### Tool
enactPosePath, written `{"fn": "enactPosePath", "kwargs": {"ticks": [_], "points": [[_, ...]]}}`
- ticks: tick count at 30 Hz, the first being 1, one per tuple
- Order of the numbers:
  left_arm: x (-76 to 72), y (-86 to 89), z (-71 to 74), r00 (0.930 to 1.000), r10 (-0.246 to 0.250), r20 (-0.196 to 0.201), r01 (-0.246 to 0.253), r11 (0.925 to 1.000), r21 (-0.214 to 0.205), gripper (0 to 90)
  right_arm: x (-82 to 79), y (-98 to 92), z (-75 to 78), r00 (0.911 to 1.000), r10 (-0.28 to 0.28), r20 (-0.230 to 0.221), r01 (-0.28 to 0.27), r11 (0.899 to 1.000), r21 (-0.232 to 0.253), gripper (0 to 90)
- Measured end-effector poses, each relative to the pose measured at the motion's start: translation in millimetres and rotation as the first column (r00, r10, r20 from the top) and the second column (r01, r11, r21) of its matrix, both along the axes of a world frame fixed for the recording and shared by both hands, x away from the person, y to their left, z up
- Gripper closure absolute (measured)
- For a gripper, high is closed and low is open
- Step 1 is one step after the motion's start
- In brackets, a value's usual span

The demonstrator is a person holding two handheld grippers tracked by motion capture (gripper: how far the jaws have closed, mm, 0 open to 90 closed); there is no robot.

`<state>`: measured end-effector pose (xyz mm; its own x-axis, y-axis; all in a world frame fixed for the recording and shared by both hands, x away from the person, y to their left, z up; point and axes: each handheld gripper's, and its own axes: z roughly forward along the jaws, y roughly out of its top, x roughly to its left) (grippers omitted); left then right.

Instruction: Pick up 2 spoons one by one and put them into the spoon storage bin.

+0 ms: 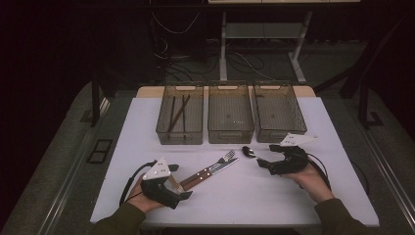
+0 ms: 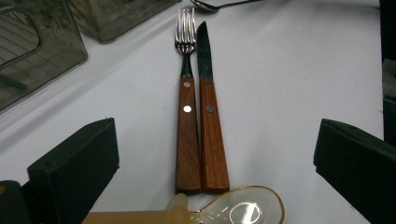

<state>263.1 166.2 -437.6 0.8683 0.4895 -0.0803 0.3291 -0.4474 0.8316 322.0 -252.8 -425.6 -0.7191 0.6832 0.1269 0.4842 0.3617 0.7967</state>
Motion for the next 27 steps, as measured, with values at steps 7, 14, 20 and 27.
{"fn": "enactPosePath", "kwargs": {"ticks": [7, 14, 20, 27], "points": [[0.2, -0.1, -0.2, 1.0, 0.001, -0.002, -0.001, 1.0, 0.0, 0.0, 8.9, 8.3, 0.1, 0.9998, 0.001, -0.021, -0.001, 1.0, 0.004, 20.5], [0.5, -0.3, -0.6, 1.0, 0.003, -0.006, -0.003, 1.0, -0.003, 0.0, 20.3, 16.7, 1.2, 0.9991, 0.012, -0.041, -0.013, 1.0, -0.01, 23.5], [0.3, -0.6, -0.7, 1.0, 0.002, -0.007, -0.002, 1.0, -0.004, 0.0, 31.2, 20.9, -1.6, 0.9989, 0.006, -0.047, -0.007, 1.0, -0.005, 30.6], [0.3, -0.6, -0.9, 1.0, 0.002, -0.008, -0.002, 1.0, -0.005, 0.0, 43.0, 27.2, -6.5, 0.9984, 0.005, -0.056, -0.004, 1.0, 0.01, 43.2]]}}
